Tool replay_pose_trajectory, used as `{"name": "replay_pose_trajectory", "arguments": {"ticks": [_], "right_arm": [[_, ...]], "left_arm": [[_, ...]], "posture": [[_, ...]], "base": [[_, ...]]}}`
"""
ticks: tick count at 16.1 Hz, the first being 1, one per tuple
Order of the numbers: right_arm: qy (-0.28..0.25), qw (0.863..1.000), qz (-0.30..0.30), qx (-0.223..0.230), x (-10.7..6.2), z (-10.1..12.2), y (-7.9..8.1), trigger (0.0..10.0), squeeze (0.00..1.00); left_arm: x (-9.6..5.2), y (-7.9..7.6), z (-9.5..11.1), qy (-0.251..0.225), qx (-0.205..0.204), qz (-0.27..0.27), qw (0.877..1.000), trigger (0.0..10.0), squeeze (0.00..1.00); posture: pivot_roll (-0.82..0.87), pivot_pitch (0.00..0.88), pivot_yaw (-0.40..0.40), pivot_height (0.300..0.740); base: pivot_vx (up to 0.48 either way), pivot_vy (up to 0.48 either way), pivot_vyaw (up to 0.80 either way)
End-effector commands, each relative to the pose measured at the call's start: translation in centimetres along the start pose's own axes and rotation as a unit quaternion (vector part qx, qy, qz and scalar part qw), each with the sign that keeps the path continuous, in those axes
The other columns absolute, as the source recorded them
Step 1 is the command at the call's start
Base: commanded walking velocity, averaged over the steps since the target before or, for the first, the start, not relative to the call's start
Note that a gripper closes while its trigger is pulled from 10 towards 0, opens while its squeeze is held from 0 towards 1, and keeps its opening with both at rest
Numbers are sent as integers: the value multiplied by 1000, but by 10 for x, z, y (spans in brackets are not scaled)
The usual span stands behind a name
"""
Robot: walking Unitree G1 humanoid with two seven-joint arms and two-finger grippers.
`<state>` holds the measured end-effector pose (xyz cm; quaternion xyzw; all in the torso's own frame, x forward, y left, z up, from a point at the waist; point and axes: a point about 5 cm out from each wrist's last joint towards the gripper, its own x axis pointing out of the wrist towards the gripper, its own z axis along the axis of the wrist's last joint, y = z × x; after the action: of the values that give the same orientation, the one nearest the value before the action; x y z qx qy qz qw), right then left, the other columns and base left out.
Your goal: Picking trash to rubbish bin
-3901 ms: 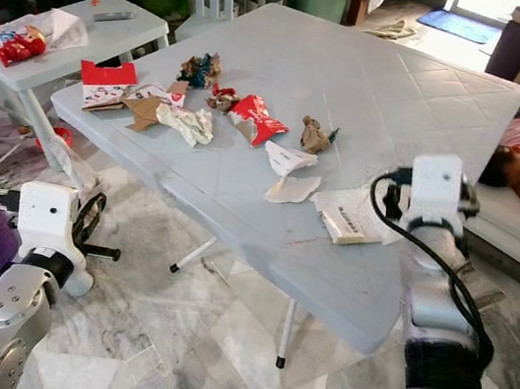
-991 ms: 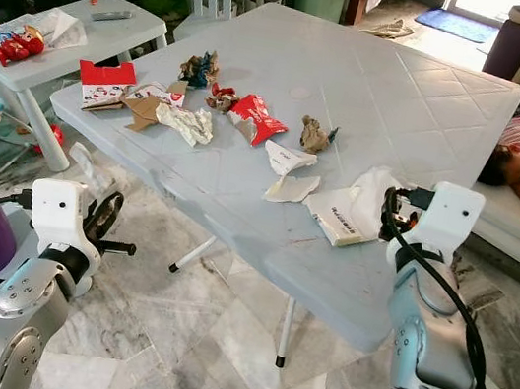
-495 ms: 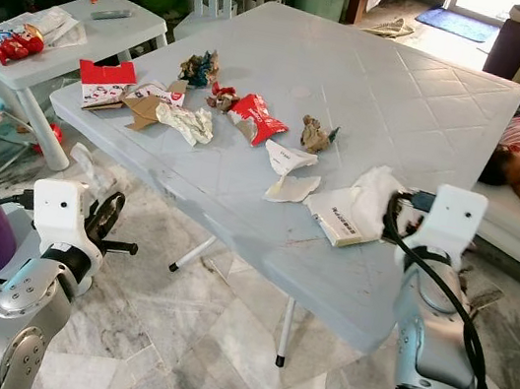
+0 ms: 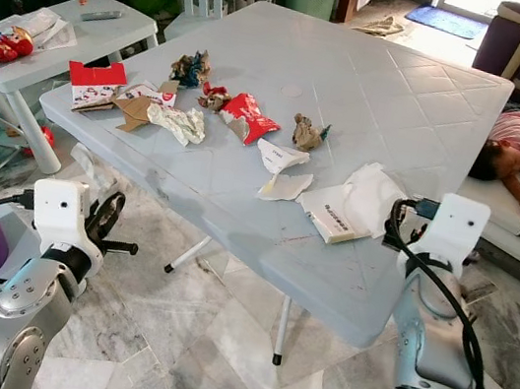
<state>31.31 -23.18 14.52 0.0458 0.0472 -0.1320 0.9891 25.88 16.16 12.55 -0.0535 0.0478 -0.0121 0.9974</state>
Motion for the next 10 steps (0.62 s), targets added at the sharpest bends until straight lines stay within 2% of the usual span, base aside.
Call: {"name": "replay_pose_trajectory", "arguments": {"ticks": [1,2,3,4,7,10], "right_arm": [[3,1000,12,7,-1,0,3,10000,1000],[7,1000,25,16,-1,-1,8,10000,1000],[9,999,34,19,0,-2,10,10000,886],[11,998,49,29,-1,-4,14,10000,0],[26,997,65,42,-3,-11,21,10000,0],[33,997,61,37,-5,-15,19,10000,0]], "left_arm": [[1,3,0,2,4,3,1000,0,0],[1,3,0,3,5,2,1000,0,0],[1,3,0,3,5,2,1000,0,0],[1,3,0,2,5,2,1000,0,0],[0,3,1,3,5,2,1000,0,0],[-1,4,1,3,4,6,1000,0,0]], "posture": [[59,85,31,740],[61,82,33,740],[61,82,33,740],[63,82,34,740],[65,88,32,740],[68,97,32,740]], "base": [[0,0,0],[0,0,0],[0,0,0],[0,0,0],[0,0,0],[0,0,0]]}}
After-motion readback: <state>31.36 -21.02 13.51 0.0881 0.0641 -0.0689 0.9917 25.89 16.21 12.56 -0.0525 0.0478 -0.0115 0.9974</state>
